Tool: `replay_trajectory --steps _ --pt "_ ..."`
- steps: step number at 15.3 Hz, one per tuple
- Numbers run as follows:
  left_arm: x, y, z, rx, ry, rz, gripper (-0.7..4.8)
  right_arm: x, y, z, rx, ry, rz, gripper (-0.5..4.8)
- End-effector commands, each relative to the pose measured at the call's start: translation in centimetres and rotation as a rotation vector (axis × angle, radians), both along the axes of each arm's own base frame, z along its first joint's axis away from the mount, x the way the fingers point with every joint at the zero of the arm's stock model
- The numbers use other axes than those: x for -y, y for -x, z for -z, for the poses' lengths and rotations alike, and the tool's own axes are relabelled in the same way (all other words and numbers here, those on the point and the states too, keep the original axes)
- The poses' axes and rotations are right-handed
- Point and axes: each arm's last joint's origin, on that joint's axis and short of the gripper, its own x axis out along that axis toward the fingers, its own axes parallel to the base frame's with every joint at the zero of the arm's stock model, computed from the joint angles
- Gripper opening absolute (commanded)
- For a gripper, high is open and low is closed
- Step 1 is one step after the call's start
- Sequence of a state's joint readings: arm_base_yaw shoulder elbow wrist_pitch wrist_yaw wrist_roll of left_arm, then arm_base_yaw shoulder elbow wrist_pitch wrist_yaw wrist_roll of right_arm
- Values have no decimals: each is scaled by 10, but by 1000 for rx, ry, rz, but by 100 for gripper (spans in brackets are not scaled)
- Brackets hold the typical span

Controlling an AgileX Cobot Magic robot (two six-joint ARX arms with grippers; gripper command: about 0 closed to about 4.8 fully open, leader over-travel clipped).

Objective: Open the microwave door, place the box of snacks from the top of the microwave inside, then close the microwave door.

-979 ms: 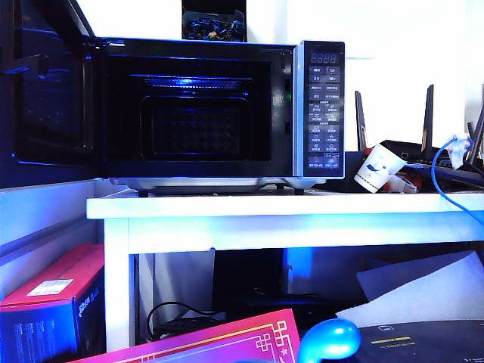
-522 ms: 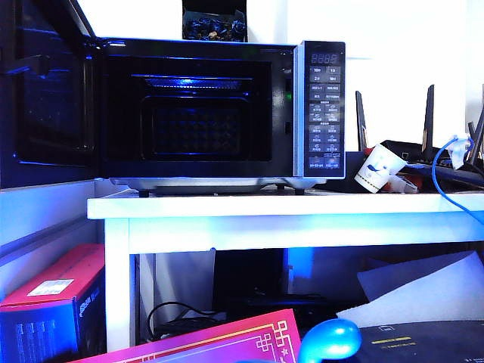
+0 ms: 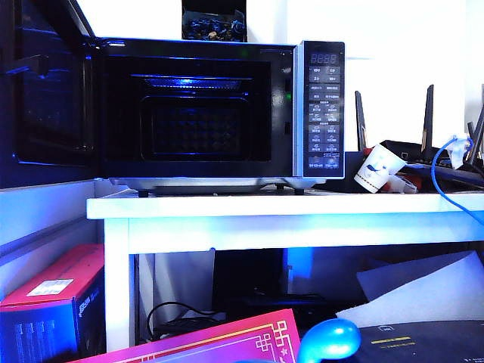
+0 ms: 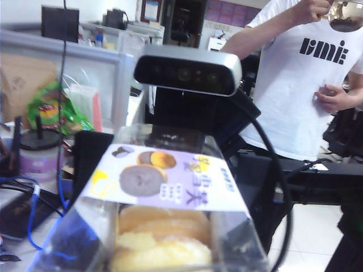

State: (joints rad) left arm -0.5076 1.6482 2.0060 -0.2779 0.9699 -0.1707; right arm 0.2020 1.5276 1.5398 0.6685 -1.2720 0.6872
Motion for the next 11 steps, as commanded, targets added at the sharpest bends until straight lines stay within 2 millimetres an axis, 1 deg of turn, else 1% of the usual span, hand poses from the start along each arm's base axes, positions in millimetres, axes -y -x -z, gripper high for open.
replay_trajectory --steps 1,2,7,8,9,10,11 --pt "-1 3 -5 25 13 1 237 -3 3 -4 35 -15 4 326" --pt "-1 3 -5 25 14 0 237 -3 3 -4 37 -16 5 279" --pt "-1 3 -5 26 13 0 243 -3 3 -4 39 -16 5 278" --pt "-1 3 -5 26 13 0 256 -3 3 -4 41 -16 6 278" --pt "-1 3 -5 26 13 0 322 -3 3 -4 50 -15 7 278" --pt "-1 3 -5 25 14 -4 466 -3 3 -4 51 -15 7 278" --pt "-1 3 -5 25 14 -4 473 -3 3 -4 51 -15 7 278"
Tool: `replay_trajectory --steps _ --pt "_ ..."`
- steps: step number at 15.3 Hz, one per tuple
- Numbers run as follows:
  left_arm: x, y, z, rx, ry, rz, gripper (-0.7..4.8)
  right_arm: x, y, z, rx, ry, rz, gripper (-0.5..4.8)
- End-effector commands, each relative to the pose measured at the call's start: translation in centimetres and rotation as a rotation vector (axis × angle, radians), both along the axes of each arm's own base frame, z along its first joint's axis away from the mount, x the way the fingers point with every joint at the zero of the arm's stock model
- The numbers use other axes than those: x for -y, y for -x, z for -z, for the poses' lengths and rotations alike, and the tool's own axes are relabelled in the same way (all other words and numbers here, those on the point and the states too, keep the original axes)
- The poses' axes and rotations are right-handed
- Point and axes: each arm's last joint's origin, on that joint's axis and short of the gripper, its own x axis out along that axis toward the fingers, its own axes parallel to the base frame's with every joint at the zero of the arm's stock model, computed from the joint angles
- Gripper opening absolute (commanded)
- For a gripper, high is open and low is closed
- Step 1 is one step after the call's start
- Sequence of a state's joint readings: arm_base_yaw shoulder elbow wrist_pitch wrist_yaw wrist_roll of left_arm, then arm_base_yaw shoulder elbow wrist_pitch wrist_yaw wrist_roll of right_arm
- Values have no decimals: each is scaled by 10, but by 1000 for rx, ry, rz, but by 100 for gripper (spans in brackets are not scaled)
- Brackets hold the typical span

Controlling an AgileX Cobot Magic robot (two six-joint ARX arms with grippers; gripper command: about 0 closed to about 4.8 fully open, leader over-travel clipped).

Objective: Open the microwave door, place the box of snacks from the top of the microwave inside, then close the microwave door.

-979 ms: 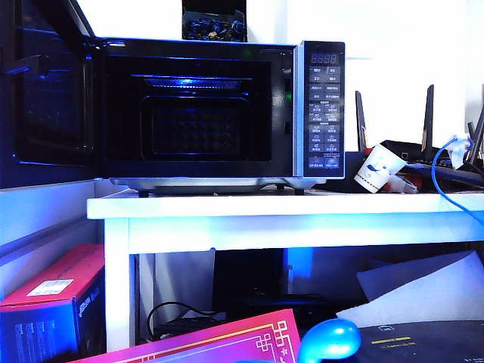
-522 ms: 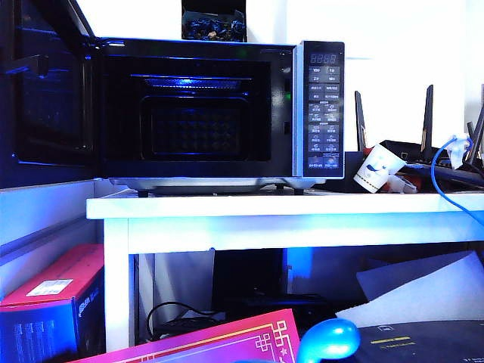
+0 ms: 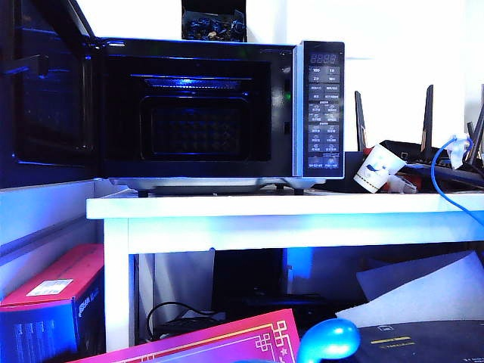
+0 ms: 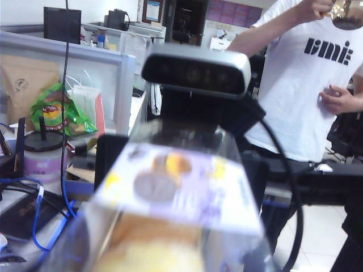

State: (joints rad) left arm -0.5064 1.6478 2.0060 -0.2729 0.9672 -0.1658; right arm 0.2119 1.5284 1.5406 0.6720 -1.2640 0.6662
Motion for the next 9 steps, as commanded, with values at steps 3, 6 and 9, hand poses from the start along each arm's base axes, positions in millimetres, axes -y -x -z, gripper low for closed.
replay_trajectory --steps 3,6,9 --pt "-1 3 -4 16 12 -7 479 0 3 -4 31 -10 7 279" --pt "-2 -1 1 16 -17 -128 479 1 3 -4 39 -9 8 279" --pt "-7 -5 3 17 -39 -166 479 2 3 -4 39 -7 9 279"
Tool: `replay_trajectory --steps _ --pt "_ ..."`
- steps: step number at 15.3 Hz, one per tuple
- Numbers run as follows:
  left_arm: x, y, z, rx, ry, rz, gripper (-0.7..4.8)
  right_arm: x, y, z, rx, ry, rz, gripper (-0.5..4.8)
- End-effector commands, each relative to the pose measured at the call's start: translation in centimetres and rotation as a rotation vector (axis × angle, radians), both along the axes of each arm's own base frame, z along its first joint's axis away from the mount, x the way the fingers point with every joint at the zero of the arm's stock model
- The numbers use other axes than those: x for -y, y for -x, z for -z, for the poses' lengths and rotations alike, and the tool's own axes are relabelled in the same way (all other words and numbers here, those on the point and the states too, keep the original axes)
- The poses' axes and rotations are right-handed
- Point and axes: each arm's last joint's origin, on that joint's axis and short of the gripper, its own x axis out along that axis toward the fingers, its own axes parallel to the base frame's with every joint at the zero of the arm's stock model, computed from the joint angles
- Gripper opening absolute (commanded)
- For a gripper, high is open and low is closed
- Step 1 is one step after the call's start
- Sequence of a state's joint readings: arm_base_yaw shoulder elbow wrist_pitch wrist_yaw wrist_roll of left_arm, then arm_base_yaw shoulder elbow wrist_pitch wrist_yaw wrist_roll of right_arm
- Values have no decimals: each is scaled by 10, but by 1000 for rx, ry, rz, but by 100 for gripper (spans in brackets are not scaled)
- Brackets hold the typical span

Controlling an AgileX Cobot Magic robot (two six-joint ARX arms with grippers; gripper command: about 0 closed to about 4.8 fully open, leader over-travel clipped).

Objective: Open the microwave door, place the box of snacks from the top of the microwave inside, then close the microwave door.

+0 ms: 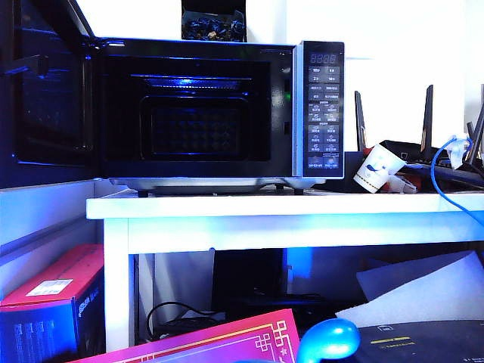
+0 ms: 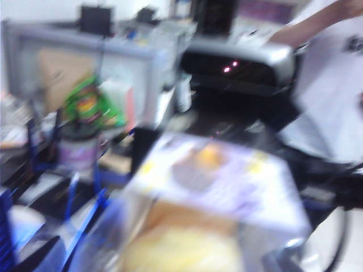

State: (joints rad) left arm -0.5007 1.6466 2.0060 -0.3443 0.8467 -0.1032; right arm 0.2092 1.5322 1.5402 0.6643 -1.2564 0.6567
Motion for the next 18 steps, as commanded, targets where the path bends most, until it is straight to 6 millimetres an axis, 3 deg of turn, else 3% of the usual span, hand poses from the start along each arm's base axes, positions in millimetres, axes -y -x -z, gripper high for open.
replay_trajectory --steps 1,9,18 --pt "-9 -1 -4 24 -1 -61 479 2 5 -5 42 -5 2 279" --pt "-41 -6 -6 -8 -22 -139 479 13 -1 -4 56 -15 63 279" --pt "-55 -2 -7 22 -63 -197 479 9 -28 17 26 -19 107 279"
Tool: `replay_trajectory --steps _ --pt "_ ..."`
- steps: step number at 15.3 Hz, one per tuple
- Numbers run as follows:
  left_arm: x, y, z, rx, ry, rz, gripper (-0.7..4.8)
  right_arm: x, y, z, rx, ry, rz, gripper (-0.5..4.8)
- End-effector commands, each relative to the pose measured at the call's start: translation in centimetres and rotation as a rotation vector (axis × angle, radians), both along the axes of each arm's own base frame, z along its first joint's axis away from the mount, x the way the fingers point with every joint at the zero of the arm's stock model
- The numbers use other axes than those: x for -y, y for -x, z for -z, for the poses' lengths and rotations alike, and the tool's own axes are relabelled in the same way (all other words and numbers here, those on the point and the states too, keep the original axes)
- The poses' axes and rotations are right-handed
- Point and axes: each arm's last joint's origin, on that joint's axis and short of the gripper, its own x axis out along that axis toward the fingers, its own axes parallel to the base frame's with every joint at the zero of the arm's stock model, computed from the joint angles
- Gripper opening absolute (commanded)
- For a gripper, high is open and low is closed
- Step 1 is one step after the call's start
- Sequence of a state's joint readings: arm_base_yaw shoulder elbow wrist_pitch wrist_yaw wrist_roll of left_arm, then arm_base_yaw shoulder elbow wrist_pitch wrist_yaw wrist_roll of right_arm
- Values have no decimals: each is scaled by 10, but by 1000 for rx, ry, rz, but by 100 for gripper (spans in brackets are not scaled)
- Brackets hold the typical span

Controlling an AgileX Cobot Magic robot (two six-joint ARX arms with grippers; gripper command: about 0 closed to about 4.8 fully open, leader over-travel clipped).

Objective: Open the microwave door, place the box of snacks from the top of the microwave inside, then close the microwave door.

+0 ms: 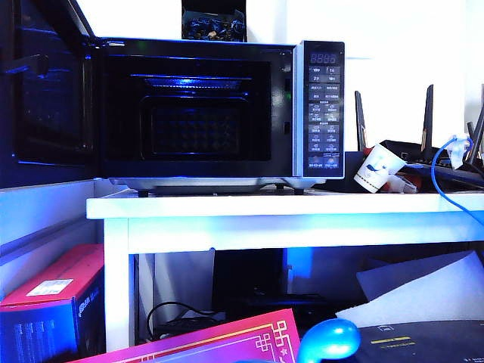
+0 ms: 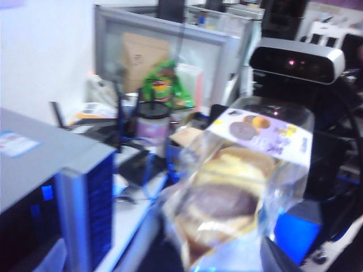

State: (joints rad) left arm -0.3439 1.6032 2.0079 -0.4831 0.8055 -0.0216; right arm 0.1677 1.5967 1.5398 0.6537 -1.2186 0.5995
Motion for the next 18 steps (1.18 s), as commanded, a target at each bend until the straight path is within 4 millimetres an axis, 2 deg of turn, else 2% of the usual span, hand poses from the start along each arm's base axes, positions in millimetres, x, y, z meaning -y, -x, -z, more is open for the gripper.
replay_trajectory --steps 1,5,6,11,14,18 --pt "-3 5 -4 34 -25 -85 479 -1 -6 2 44 -23 56 279" --pt "-8 -1 4 22 -121 -341 479 -16 -25 22 4 -26 71 279" --pt "-9 -1 4 18 -130 -372 479 -26 -30 31 -5 -23 74 279" --pt "-9 -1 3 28 -124 -374 479 -68 -57 77 6 30 208 283" --pt "-11 -3 5 19 -150 -488 479 -97 -72 110 2 60 358 283" --pt "-12 -3 5 24 -152 -500 479 -114 -91 150 -68 82 487 284"
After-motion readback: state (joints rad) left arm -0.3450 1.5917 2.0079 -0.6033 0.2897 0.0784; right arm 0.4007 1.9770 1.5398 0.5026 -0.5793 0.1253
